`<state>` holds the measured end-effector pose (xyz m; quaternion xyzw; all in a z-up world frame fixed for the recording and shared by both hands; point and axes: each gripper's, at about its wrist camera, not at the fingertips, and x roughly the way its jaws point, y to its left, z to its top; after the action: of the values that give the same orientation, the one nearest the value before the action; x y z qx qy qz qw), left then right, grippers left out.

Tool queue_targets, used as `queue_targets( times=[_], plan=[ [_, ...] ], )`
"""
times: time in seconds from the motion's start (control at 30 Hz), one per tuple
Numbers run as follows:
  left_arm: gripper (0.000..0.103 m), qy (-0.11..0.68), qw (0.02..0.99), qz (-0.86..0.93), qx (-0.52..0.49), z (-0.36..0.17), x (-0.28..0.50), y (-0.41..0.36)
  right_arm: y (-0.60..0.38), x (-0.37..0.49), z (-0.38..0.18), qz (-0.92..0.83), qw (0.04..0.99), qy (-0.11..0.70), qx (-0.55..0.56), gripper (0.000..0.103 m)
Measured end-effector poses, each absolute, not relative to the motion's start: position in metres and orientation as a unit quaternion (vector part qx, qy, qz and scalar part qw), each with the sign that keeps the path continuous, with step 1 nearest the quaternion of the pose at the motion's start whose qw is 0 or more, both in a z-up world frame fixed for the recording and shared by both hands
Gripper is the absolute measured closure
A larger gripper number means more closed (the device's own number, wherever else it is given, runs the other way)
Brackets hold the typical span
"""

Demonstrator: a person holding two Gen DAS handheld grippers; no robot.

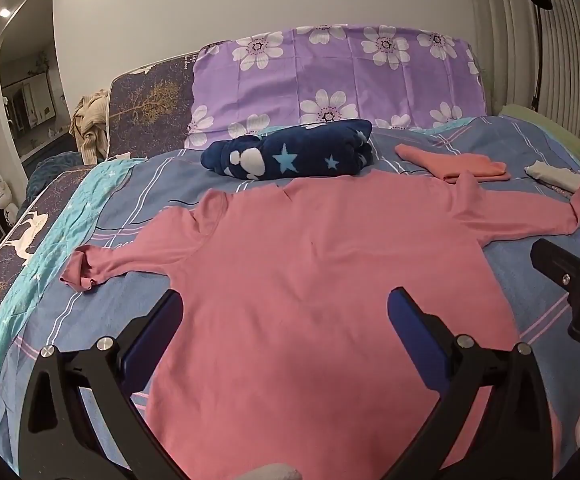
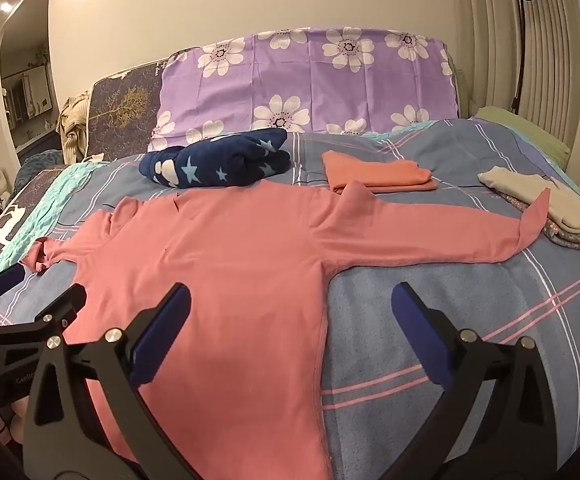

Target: Fold small clothes

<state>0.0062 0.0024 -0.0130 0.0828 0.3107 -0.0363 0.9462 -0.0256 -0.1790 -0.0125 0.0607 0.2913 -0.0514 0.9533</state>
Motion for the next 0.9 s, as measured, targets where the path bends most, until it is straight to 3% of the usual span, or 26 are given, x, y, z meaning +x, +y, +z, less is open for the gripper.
queue_targets(
  times=[0.9],
  plan=[
    [0.001,0.293,0.952,-0.038,0.080,-0.014,0.001,0.004,-0.173,-0.034,0.000,-0.064,0.962,0.265,0.032,0.002]
  ],
)
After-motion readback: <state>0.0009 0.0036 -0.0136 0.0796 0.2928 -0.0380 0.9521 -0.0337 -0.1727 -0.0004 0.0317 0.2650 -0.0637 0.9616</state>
